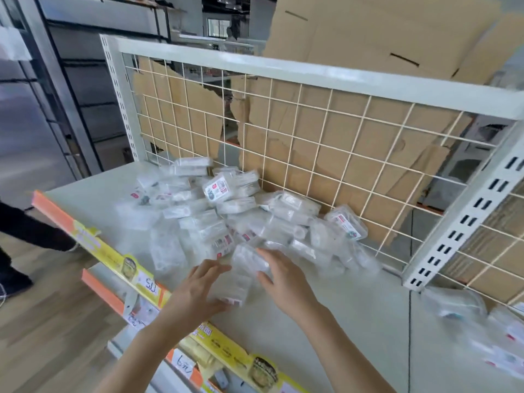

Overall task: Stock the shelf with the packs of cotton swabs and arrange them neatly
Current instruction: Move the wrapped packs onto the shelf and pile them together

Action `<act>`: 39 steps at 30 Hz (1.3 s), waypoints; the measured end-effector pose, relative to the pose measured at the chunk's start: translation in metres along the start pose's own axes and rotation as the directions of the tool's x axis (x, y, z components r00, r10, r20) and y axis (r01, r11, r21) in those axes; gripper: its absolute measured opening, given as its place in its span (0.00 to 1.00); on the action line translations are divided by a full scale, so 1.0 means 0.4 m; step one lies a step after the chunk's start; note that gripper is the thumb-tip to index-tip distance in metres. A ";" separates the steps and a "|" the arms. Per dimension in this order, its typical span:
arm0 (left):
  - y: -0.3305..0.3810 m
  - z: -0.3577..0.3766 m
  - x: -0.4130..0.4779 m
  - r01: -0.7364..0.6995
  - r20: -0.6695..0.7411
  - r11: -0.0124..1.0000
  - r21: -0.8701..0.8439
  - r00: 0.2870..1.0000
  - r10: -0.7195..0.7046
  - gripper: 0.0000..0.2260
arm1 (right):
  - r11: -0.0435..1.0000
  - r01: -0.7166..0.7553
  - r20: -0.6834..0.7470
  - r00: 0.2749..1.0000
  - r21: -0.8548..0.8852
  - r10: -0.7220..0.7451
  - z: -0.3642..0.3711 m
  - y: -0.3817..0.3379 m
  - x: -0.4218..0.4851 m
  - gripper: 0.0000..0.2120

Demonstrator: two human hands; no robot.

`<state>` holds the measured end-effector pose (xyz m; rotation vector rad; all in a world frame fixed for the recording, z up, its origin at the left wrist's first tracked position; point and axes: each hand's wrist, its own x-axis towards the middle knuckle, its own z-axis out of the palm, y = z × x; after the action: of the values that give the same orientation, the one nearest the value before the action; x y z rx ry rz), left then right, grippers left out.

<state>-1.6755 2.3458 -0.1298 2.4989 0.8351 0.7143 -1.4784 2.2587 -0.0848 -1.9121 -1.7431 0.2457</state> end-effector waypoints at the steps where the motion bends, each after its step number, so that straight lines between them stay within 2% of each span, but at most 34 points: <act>1: -0.007 0.010 -0.001 -0.006 0.000 1.000 -0.005 1.000 0.006 0.31 | 1.000 -0.017 0.006 1.000 -0.022 0.017 0.008 -0.002 0.009 0.22; 8: -0.021 -0.007 -0.017 -0.002 -0.021 1.000 -0.011 1.000 0.002 0.30 | 0.997 -0.047 0.005 0.999 -0.058 0.048 -0.009 -0.009 -0.023 0.24; 11: -0.013 -0.021 -0.027 0.015 -0.048 0.999 -0.035 0.999 -0.017 0.29 | 0.996 -0.082 -0.062 0.995 -0.027 0.080 -0.053 0.008 -0.087 0.22; 14: 0.011 -0.025 -0.024 0.047 -0.069 0.994 -0.095 0.996 -0.053 0.35 | 0.991 -0.130 -0.141 0.981 0.030 0.133 -0.104 0.035 -0.165 0.22; 17: 0.056 -0.023 -0.005 0.039 -0.054 0.989 -0.141 0.997 -0.047 0.28 | 0.979 -0.190 -0.199 0.959 0.078 0.202 -0.149 0.072 -0.254 0.21; 19: 0.094 -0.007 0.011 0.019 -0.052 0.987 -0.158 0.998 -0.028 0.28 | 0.969 -0.226 -0.256 0.935 0.100 0.245 -0.181 0.099 -0.320 0.21; 22: 0.171 0.032 0.040 -0.044 -0.022 0.980 -0.196 0.999 0.040 0.26 | 0.945 -0.293 -0.358 0.875 0.147 0.327 -0.230 0.141 -0.427 0.20; 29: 0.396 0.184 0.088 -0.164 0.151 0.942 -0.293 0.965 0.215 0.23 | 0.869 -0.443 -0.548 0.681 0.221 0.486 -0.344 0.232 -0.714 0.23; 36: 0.597 0.376 0.074 -0.140 0.384 0.932 -0.335 0.883 0.271 0.31 | 0.783 -0.578 -0.622 0.531 0.230 0.575 -0.432 0.304 -0.961 0.22; 39: 0.669 0.435 0.078 -0.134 0.427 0.921 -0.366 0.856 0.293 0.32 | 0.744 -0.627 -0.646 0.473 0.230 0.599 -0.456 0.331 -1.042 0.22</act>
<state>-1.4371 2.1314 -0.1168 2.3265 0.2334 0.2456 -1.3389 1.8060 -0.0881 -2.1977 -0.5115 -0.2503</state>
